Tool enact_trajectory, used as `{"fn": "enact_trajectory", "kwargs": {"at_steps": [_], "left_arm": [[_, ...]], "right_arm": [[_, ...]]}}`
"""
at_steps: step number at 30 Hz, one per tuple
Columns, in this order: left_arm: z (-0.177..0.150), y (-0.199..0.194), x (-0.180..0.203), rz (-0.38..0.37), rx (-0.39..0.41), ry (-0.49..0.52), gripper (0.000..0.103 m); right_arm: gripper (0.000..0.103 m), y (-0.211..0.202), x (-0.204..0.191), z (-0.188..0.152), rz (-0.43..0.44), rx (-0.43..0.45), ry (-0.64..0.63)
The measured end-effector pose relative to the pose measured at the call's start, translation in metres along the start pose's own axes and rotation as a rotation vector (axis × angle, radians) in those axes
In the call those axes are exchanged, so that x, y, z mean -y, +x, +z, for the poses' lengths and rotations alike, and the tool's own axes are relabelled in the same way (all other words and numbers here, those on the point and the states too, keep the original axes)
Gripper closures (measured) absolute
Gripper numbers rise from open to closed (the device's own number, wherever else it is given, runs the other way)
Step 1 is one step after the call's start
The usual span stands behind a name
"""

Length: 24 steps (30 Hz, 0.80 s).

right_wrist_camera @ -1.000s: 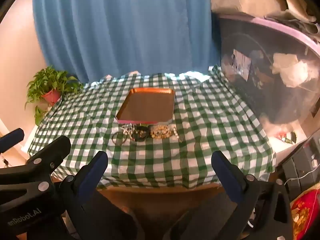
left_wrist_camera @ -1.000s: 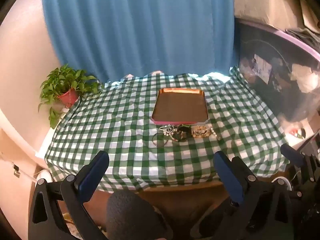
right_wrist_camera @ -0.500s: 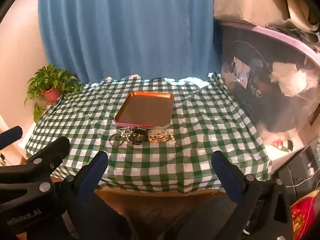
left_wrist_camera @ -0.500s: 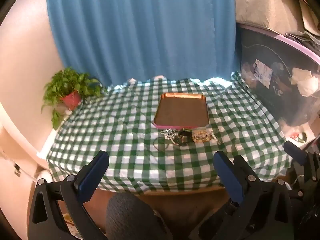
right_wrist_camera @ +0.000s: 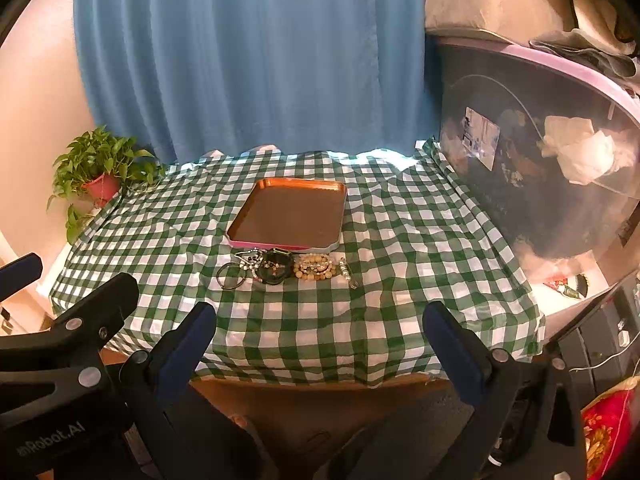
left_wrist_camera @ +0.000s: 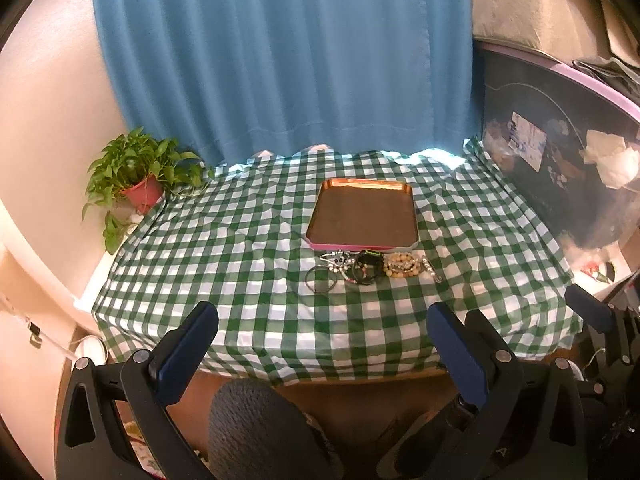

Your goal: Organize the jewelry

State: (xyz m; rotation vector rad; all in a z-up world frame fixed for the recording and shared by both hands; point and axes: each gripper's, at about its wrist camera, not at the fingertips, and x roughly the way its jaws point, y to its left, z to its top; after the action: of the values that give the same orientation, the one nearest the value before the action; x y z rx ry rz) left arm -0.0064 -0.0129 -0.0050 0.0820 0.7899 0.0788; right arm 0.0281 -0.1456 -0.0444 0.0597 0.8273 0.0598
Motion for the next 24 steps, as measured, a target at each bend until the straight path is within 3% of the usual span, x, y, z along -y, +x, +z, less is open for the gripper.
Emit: {"fn": "enact_trajectory", "kwargs": {"at_steps": [24], "left_arm": [[-0.015, -0.006, 0.008, 0.016, 0.015, 0.012, 0.000]], "right_arm": [[0.000, -0.004, 0.002, -0.004, 0.001, -0.002, -0.010]]}}
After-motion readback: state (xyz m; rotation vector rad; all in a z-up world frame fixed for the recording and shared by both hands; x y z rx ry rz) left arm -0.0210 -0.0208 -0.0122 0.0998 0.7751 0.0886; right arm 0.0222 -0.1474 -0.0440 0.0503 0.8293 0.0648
